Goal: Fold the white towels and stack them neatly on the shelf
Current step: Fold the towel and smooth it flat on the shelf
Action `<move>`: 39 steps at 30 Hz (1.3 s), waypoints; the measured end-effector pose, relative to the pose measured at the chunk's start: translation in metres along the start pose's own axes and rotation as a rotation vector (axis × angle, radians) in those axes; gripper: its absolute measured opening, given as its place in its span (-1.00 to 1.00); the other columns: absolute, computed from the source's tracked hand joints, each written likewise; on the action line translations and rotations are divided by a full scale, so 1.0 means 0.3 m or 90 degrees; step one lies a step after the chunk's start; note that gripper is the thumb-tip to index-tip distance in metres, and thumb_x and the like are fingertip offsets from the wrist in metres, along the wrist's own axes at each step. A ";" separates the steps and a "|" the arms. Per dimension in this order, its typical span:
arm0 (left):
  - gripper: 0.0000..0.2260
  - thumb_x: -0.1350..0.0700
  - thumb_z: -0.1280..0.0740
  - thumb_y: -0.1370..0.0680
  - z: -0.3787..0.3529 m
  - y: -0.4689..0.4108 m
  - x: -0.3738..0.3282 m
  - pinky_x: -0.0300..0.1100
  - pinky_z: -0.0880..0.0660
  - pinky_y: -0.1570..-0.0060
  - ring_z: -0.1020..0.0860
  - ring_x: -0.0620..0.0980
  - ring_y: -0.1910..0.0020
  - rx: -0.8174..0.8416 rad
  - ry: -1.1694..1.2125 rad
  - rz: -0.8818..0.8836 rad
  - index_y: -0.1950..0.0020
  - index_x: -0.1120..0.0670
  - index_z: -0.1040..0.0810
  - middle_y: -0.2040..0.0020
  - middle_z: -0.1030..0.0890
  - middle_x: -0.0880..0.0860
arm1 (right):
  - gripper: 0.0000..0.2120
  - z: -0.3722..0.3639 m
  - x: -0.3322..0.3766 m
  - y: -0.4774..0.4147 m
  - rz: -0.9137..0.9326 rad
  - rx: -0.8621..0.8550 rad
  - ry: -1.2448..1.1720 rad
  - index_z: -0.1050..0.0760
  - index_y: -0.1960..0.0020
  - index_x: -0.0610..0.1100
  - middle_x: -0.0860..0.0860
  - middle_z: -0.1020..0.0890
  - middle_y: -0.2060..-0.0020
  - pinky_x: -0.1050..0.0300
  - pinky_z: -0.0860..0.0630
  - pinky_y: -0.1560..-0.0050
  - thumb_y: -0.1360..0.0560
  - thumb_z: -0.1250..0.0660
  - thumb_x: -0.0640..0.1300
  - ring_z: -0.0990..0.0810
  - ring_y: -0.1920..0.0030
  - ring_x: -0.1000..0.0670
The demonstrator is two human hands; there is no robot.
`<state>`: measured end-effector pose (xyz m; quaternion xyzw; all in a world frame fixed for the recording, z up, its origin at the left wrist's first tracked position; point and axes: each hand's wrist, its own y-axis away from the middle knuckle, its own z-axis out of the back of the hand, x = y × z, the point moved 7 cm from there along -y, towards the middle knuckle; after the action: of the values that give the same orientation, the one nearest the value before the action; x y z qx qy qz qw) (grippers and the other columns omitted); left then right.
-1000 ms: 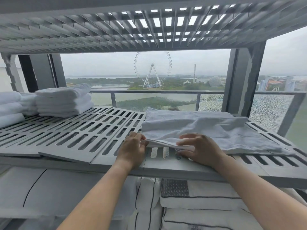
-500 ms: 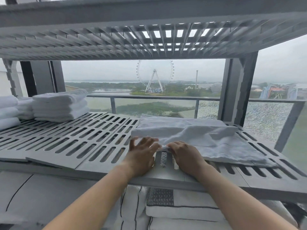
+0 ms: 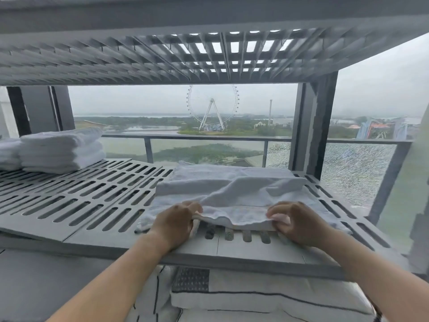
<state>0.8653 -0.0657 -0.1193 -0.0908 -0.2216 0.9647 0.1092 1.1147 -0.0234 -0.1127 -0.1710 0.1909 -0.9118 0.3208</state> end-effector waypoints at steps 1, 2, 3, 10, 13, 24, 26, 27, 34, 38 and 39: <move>-0.64 0.29 -0.27 -0.49 0.008 0.001 -0.033 -0.23 -0.49 -0.06 -0.51 -0.05 -0.16 -0.039 -0.008 -0.030 -0.22 -0.02 -0.45 -0.23 -0.50 -0.07 | -0.84 0.005 -0.001 0.004 0.012 -0.013 -0.009 -0.63 0.05 -0.08 0.05 -0.65 0.02 0.18 -0.48 -0.07 -0.39 -0.40 -0.21 -0.60 0.02 0.05; -0.62 0.30 -0.30 -0.46 0.017 0.005 -0.066 -0.25 -0.48 -0.06 -0.49 -0.08 -0.17 -0.079 -0.013 -0.059 -0.20 -0.03 -0.46 -0.22 -0.49 -0.10 | -0.86 0.007 0.001 0.009 0.024 -0.025 -0.022 -0.63 0.07 -0.07 0.06 -0.64 0.04 0.17 -0.48 -0.05 -0.39 -0.40 -0.22 -0.59 0.04 0.05; -0.64 0.31 -0.34 -0.43 0.026 0.010 -0.096 -0.28 -0.47 -0.02 -0.51 -0.09 -0.14 -0.107 -0.018 -0.079 -0.15 -0.03 -0.49 -0.18 -0.51 -0.11 | -0.88 0.007 0.002 0.011 0.034 -0.038 -0.033 -0.62 0.11 -0.06 0.08 -0.61 0.07 0.18 -0.48 0.00 -0.39 -0.40 -0.24 -0.57 0.07 0.06; -0.92 0.09 -0.41 -0.44 0.043 0.026 -0.101 -0.15 -0.54 0.08 -0.64 -0.02 0.15 -0.116 -0.015 -0.035 0.10 -0.03 -0.67 0.11 -0.68 -0.10 | -0.80 0.026 -0.024 0.026 0.014 -0.127 -0.021 -0.59 0.32 -0.09 0.09 -0.56 0.27 0.21 -0.39 0.26 -0.30 -0.36 -0.38 -0.51 0.27 0.06; -0.93 0.10 -0.41 -0.44 0.048 0.028 -0.087 -0.31 -0.45 0.14 -0.63 -0.06 0.21 -0.144 0.017 0.009 0.12 -0.03 -0.68 0.15 -0.69 -0.08 | -0.80 0.043 -0.015 0.028 0.006 -0.174 0.026 -0.57 0.36 -0.13 0.02 -0.58 0.32 0.21 -0.38 0.27 -0.27 -0.40 -0.41 -0.52 0.27 0.00; -0.88 0.18 -0.41 -0.45 0.022 0.013 -0.060 -0.39 -0.43 0.25 -0.50 -0.16 0.31 -0.094 0.046 -0.010 0.10 -0.02 -0.58 0.24 -0.54 -0.12 | -0.84 0.104 -0.161 0.130 -0.110 -0.151 -0.028 -0.58 0.15 -0.13 0.01 -0.61 0.21 0.07 -0.57 0.14 -0.32 -0.43 -0.33 -0.59 0.22 -0.01; -0.89 0.15 -0.41 -0.46 0.019 0.006 -0.068 -0.41 -0.38 0.27 -0.50 -0.16 0.31 -0.086 0.037 -0.025 0.10 -0.05 -0.59 0.24 -0.51 -0.15 | -0.87 0.123 -0.180 0.152 -0.127 -0.145 -0.028 -0.63 0.23 -0.13 0.02 -0.65 0.25 0.08 -0.58 0.15 -0.32 -0.42 -0.35 -0.61 0.25 0.01; -0.90 0.15 -0.41 -0.46 0.020 0.004 -0.069 -0.44 -0.34 0.28 -0.49 -0.16 0.32 -0.088 0.036 -0.024 0.10 -0.05 -0.59 0.24 -0.50 -0.15 | -0.85 0.129 -0.183 0.159 -0.129 -0.144 -0.029 -0.64 0.26 -0.14 0.01 -0.66 0.27 0.09 -0.58 0.16 -0.31 -0.42 -0.36 -0.61 0.27 0.03; -0.89 0.26 -0.38 -0.46 0.027 0.011 -0.064 -0.30 -0.39 0.22 -0.51 -0.07 0.27 -0.109 0.055 -0.020 0.11 0.05 -0.61 0.15 -0.61 -0.02 | -0.87 0.141 -0.208 0.187 -0.198 -0.166 -0.014 -0.65 0.32 -0.13 0.01 -0.66 0.29 0.12 -0.56 0.13 -0.29 -0.43 -0.35 -0.60 0.28 0.03; -0.88 0.20 -0.35 -0.50 0.015 0.017 -0.056 -0.27 -0.44 0.14 -0.59 0.00 0.12 -0.049 0.027 -0.049 0.00 0.03 -0.59 0.04 -0.59 -0.05 | -0.80 0.135 -0.183 0.174 -0.208 -0.105 0.006 -0.58 0.36 -0.05 0.06 -0.61 0.33 0.29 -0.43 0.29 -0.30 -0.36 -0.33 -0.54 0.31 0.06; -0.87 0.19 -0.34 -0.51 0.012 0.017 -0.053 -0.26 -0.45 0.12 -0.59 0.00 0.11 -0.031 0.024 -0.057 -0.03 0.02 -0.57 0.02 -0.58 -0.05 | -0.77 0.130 -0.174 0.167 -0.211 -0.079 0.018 -0.55 0.36 -0.01 0.10 -0.57 0.35 0.35 -0.34 0.34 -0.31 -0.32 -0.32 -0.51 0.32 0.08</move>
<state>0.8788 -0.0757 -0.1166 -0.1019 -0.2468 0.9513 0.1538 1.1960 -0.0349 -0.1115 -0.2070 0.2206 -0.9410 0.1519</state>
